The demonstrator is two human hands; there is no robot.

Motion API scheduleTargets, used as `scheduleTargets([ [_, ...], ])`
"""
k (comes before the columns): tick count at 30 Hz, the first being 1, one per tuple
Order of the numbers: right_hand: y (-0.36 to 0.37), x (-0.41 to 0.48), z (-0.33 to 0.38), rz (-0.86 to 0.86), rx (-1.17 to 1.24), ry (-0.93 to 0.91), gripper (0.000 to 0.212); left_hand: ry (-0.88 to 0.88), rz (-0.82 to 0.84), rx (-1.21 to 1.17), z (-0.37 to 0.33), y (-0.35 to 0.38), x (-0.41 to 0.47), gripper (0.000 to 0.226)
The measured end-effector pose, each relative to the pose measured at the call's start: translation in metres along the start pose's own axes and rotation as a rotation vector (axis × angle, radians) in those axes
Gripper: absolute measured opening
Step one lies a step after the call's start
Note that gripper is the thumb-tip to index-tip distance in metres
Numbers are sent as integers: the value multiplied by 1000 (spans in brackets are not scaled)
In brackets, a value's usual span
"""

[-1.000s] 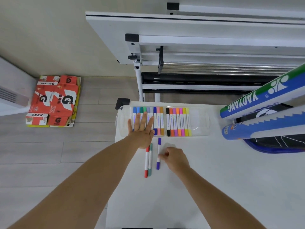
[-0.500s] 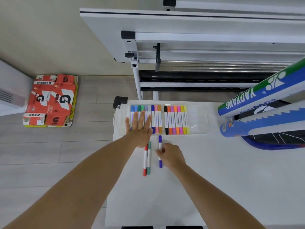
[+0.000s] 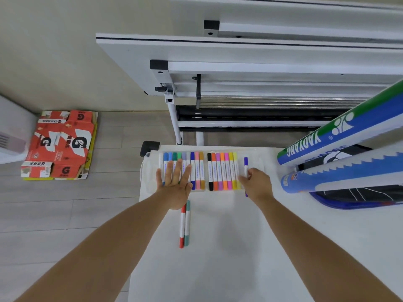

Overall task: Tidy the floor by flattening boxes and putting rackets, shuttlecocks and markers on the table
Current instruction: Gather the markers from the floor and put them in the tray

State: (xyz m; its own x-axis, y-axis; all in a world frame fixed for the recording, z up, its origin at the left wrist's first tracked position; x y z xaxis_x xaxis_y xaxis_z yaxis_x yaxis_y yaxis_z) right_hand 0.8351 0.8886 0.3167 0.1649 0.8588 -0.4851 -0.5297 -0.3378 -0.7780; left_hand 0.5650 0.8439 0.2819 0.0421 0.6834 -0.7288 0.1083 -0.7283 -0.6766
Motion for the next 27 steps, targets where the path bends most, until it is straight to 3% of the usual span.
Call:
scheduleTargets([
  [3,2,19,5,1,0,23,30,-2,-2,4,0,1,1,64],
  [27,2,54,-3,58,-98,-6,24,4,-23,3,0,3,3,65],
])
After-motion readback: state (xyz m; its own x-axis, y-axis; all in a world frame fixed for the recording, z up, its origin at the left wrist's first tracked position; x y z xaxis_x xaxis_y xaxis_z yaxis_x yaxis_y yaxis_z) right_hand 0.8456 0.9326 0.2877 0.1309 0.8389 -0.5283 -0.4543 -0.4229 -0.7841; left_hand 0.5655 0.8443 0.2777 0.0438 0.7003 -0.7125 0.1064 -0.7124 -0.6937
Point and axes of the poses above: each hand's wrist, its own x-axis towards the middle knuckle, its own y-axis out of the palm, z = x × y, the point moved 5 cm from there along x, towards the middle knuckle, and after that the axes turned 1 degree about z, right-handed, at the moved point
